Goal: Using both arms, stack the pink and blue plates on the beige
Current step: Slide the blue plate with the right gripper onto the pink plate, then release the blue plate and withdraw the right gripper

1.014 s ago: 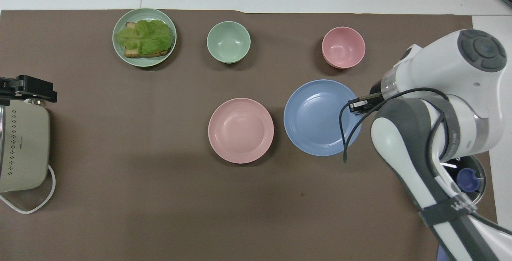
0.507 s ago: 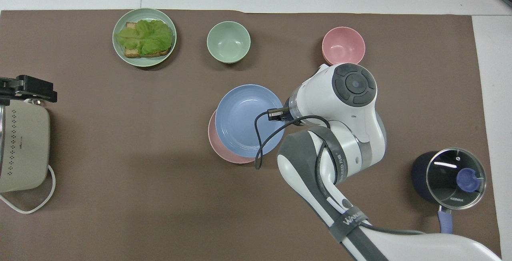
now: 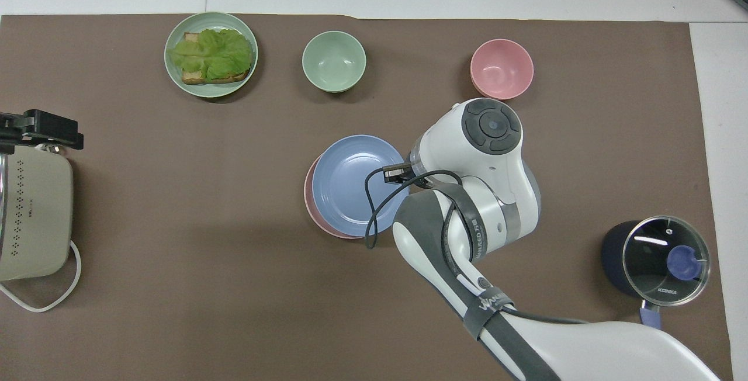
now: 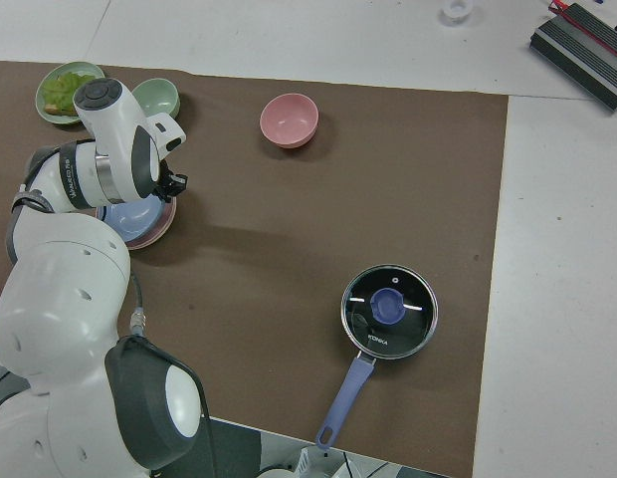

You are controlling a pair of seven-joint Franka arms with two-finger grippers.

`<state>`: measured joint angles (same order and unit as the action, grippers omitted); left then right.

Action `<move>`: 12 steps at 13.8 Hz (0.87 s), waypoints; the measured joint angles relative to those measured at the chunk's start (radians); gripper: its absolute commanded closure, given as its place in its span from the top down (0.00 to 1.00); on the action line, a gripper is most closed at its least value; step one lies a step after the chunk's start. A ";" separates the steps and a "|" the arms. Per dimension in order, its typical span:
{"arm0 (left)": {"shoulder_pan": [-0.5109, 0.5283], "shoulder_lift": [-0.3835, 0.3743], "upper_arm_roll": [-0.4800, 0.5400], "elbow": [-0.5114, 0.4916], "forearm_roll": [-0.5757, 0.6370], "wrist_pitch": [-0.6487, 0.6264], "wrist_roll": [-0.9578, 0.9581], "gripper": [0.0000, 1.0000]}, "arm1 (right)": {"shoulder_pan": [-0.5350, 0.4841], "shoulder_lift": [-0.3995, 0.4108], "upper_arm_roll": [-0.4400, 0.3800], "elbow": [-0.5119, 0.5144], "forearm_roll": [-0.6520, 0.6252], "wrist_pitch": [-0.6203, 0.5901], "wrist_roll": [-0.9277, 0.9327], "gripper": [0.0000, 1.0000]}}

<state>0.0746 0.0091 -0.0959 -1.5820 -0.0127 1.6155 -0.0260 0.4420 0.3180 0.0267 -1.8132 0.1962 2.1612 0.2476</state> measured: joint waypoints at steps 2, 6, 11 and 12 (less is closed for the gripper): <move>0.000 0.000 0.000 0.000 0.000 0.000 0.000 1.00 | 0.001 0.004 0.000 -0.007 0.000 0.007 0.000 0.00; 0.000 0.000 0.000 0.000 0.000 0.000 0.000 1.00 | 0.010 0.029 0.001 -0.021 0.027 0.056 -0.002 0.00; 0.000 0.000 0.000 0.000 0.000 0.000 0.000 1.00 | 0.014 0.038 0.001 -0.022 0.034 0.059 -0.006 0.20; 0.000 0.000 0.000 0.000 0.000 0.000 0.000 1.00 | 0.014 0.038 0.001 -0.022 0.034 0.059 -0.006 0.31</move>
<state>0.0746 0.0091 -0.0959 -1.5820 -0.0127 1.6155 -0.0260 0.4556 0.3561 0.0280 -1.8355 0.2298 2.2205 0.2412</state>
